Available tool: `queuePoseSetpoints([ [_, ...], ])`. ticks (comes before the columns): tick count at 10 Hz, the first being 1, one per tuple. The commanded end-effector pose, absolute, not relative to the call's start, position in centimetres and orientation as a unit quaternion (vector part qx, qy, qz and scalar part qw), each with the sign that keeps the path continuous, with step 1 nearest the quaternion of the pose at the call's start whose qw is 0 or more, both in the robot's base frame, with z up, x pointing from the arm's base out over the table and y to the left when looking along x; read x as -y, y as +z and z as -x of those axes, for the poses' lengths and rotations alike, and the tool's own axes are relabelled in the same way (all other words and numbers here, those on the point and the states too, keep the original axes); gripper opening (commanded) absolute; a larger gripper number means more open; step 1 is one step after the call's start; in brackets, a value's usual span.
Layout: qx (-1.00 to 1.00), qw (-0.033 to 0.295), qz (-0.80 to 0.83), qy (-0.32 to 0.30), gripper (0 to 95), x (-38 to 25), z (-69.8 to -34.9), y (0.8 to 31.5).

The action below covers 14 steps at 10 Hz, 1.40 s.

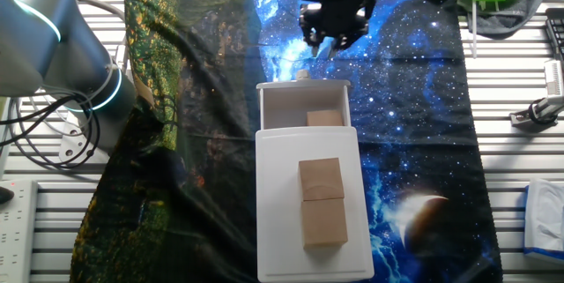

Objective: Grasp the handle and close the drawer

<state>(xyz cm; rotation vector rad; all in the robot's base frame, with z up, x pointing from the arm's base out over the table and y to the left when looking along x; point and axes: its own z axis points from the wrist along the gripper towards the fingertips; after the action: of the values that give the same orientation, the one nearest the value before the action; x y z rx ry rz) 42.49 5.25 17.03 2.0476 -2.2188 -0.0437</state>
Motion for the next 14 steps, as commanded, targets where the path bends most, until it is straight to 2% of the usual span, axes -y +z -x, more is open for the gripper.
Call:
queuePoseSetpoints([
  [1,0.733,0.062,-0.678,-0.015,19.0,-5.1,-41.8,17.1],
  [5,0.727,0.053,-0.684,-0.011,19.0,-4.3,-40.2,16.2],
  [13,0.720,0.044,-0.692,-0.002,19.0,-4.0,-40.0,15.8],
  [14,0.721,0.043,-0.691,-0.003,38.0,-4.0,-40.0,15.7],
])
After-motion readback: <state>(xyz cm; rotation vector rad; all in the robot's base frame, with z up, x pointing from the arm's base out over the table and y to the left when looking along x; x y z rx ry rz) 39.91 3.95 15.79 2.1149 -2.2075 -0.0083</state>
